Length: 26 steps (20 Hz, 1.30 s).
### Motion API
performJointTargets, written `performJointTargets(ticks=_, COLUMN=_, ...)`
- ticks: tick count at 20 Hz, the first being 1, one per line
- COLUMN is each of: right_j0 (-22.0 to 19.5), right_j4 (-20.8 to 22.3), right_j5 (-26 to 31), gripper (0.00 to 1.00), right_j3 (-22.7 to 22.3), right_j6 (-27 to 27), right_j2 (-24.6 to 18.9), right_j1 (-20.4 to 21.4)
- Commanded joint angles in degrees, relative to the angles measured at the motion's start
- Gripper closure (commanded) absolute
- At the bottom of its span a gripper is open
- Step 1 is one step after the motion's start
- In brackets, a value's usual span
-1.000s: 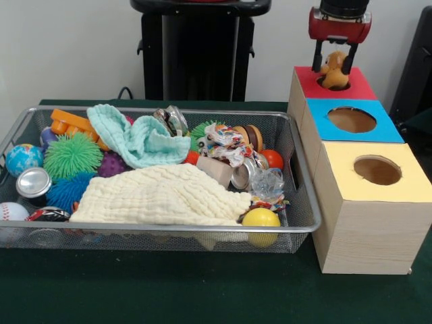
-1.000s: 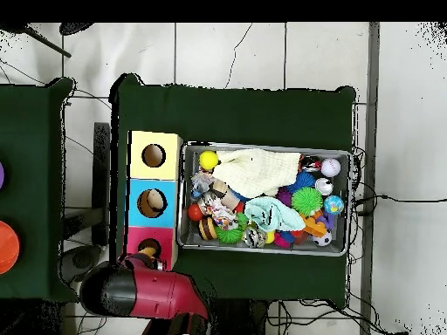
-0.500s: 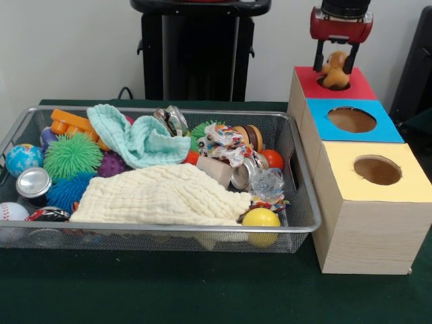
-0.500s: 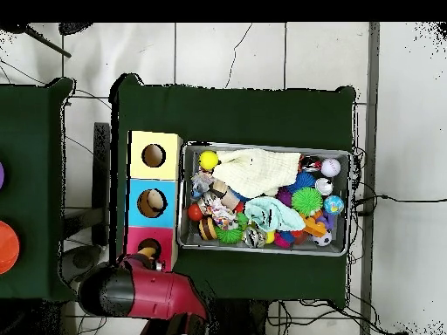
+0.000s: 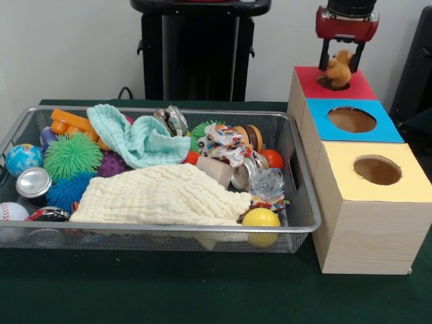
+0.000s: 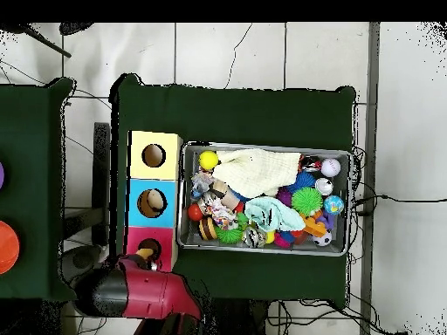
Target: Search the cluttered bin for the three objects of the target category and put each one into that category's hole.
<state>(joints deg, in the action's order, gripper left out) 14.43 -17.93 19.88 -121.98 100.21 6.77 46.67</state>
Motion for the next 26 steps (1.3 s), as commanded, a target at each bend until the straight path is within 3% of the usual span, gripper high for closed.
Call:
performJointTargets(ticks=1, right_j0=0.31, right_j4=-1.65, right_j5=7.73, gripper=0.00, right_j3=5.48, right_j6=13.22, right_j2=-0.81, right_j1=-1.31)
performJointTargets(ticks=8, right_j0=0.29, right_j4=-0.55, right_j5=6.58, gripper=0.00, right_j3=5.19, right_j6=11.92, right_j2=-0.21, right_j1=-0.58)
performJointTargets(ticks=13, right_j0=0.55, right_j4=4.18, right_j5=6.11, gripper=0.00, right_j3=9.64, right_j6=7.17, right_j2=2.30, right_j1=-2.27)
performJointTargets(ticks=26, right_j0=1.57, right_j4=6.26, right_j5=7.68, gripper=0.00, right_j3=12.50, right_j6=8.51, right_j2=4.54, right_j1=-2.47)
